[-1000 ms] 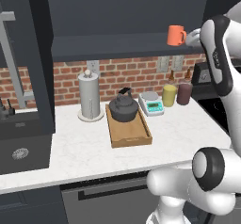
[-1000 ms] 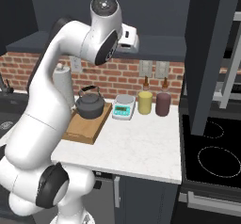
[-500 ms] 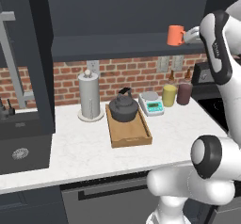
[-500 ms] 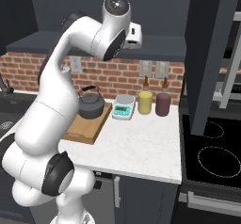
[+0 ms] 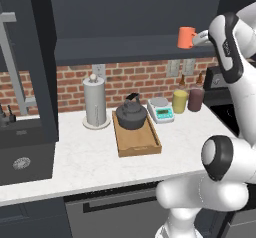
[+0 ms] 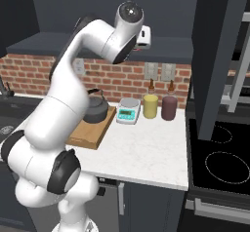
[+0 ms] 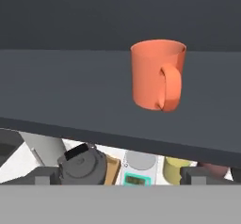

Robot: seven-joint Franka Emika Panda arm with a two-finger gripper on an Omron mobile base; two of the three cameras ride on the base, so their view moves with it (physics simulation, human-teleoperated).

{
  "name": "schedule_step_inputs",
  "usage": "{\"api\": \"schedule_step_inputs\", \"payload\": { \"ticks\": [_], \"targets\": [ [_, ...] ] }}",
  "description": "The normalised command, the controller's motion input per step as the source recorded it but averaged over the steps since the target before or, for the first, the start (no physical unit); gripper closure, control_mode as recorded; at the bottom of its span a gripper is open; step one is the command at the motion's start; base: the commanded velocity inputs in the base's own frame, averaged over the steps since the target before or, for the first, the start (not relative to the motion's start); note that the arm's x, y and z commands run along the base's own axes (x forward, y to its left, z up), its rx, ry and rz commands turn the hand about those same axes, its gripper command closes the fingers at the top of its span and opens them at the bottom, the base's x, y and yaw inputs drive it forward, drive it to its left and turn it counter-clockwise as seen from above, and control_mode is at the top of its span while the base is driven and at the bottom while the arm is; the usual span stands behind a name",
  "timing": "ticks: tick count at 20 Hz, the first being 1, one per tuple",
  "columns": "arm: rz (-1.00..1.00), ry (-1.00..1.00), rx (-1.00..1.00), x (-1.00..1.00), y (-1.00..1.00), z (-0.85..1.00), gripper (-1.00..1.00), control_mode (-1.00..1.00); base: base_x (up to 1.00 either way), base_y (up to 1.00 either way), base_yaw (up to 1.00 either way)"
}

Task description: Pick the kettle from the counter and place it on the tray. Then pick the mug from the cabinet and place it on the tray. Then close the cabinet doors.

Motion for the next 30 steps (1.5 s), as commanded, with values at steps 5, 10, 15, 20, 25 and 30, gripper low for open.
{"api": "schedule_step_inputs", "payload": {
  "ticks": [5, 10, 15, 20, 25, 30],
  "targets": [
    [0.01, 0.00, 0.00, 0.32, -0.16, -0.03, -1.00, -1.00, 0.00, 0.00, 0.00],
    [0.00, 0.00, 0.00, 0.24, -0.12, 0.00, -1.00, -1.00, 0.00, 0.00, 0.00],
    [0.00, 0.00, 0.00, 0.22, 0.00, -0.01, -1.00, -1.00, 0.00, 0.00, 0.00],
    [0.00, 0.00, 0.00, 0.23, 0.00, -0.04, -1.00, -1.00, 0.00, 0.00, 0.00],
    [0.00, 0.00, 0.00, 0.20, -0.01, -0.04, -1.00, -1.00, 0.00, 0.00, 0.00],
    [0.00, 0.00, 0.00, 0.15, -0.01, -0.03, -1.00, -1.00, 0.00, 0.00, 0.00]
  ]
}}
